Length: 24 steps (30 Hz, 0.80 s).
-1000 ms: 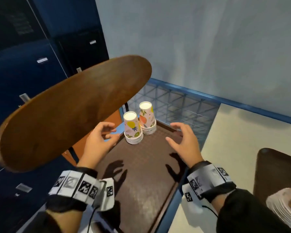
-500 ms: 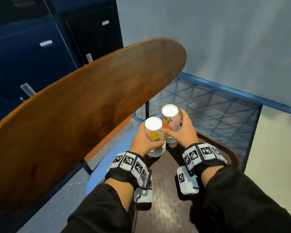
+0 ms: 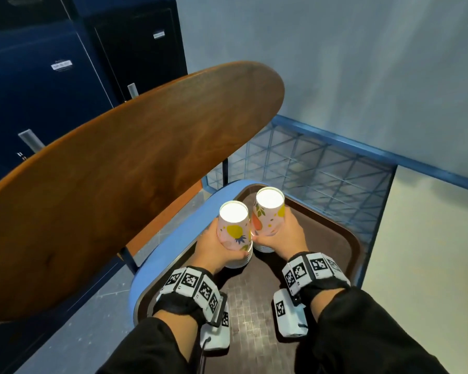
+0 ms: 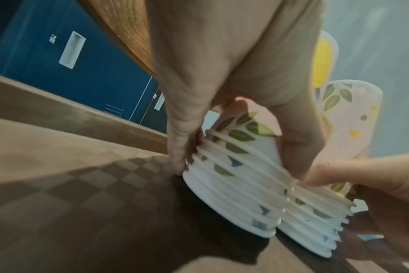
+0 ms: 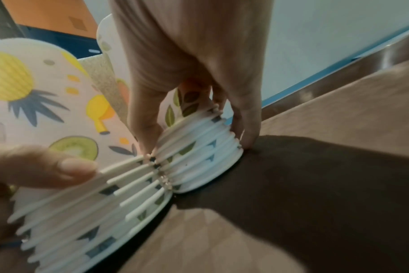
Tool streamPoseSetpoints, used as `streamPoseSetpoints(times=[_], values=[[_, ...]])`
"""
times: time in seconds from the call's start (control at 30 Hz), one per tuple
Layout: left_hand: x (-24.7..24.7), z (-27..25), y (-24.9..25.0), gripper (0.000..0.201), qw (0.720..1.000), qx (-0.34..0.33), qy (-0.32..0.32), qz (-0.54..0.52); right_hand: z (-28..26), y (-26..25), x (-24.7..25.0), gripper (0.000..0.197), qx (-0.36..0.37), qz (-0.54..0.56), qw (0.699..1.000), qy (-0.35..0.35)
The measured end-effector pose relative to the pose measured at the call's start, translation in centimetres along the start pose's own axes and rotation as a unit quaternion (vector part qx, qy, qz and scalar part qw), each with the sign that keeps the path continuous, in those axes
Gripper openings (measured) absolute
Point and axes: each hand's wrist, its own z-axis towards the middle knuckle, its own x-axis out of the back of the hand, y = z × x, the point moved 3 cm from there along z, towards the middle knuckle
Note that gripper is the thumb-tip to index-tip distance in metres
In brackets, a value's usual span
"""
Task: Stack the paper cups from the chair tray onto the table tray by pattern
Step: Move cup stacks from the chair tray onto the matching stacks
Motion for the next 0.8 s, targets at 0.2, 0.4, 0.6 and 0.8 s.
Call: streamPoseSetpoints(times=[0.2, 0.4, 0.6, 0.8], values=[[-0.3, -4.3, 1.3, 0.078, 0.996, -0.032, -0.028, -0.082, -4.6, 0.3, 3.1, 0.075, -0.013, 0.095, 0.994, 0.047], [-1.4, -10.9, 3.9, 0.089, 0.988, -0.070, -0.081, -0.115, -13.2, -0.2, 9.6, 0.069, 0.005, 0.144, 0.986, 0.083], [-5.1, -18.0, 8.0, 0.081, 0.978, -0.132, -0.132, -0.092, -23.3, 1.5, 17.0, 0.060, 0.019, 0.195, 0.974, 0.116], [-12.4, -23.5, 13.2, 0.079, 0.959, -0.189, -0.191, -0.087, -33.0, 4.7, 24.2, 0.055, 0.032, 0.209, 0.960, 0.184]])
